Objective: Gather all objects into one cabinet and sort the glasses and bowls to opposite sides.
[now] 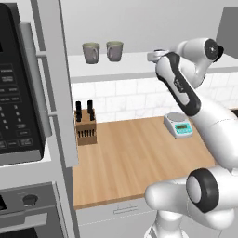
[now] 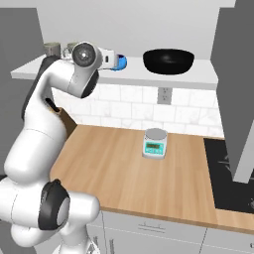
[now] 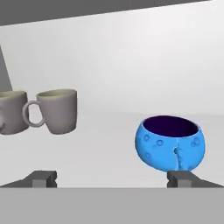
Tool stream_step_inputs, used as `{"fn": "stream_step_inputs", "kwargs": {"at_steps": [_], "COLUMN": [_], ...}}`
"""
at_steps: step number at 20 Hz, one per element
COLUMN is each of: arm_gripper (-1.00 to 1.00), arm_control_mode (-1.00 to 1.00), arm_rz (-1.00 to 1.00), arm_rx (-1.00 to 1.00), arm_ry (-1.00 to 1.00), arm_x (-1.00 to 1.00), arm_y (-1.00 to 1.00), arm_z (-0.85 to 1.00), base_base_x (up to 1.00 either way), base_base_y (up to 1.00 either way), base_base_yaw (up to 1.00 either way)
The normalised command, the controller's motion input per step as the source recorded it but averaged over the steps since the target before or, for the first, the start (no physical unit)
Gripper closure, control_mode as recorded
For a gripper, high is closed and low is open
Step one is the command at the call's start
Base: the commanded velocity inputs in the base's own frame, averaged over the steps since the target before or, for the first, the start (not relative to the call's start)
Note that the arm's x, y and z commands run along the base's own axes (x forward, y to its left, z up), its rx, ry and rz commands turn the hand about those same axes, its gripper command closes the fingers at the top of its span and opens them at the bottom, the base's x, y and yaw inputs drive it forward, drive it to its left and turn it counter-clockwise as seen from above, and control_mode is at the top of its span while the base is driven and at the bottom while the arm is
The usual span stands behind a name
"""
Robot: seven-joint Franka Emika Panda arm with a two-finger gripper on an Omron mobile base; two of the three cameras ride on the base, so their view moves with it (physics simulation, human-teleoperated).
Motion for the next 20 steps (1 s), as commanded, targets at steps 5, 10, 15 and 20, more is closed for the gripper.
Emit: {"fn": "stream_step_inputs", "kwargs": {"at_steps": [5,10,15,20], "arm_gripper": [-1.00,-1.00,-1.00,-1.00], "arm_control_mode": [-1.00,-1.00,-1.00,-1.00], "arm_rz": [0.00,-0.03,-0.04,-0.01], "arm_rx": [0.00,0.00,0.00,0.00], "arm_ry": [0.00,0.00,0.00,0.00], "arm_x": [0.03,0.00,0.00,0.02], "arm_y": [-0.42,-0.45,-0.31,-0.23], "arm_z": [-0.18,-0.29,-0.15,-0.11], "base_base_x": [0.00,0.00,0.00,0.00], "base_base_y": [0.00,0.00,0.00,0.00], "base_base_yaw": [0.00,0.00,0.00,0.00]}}
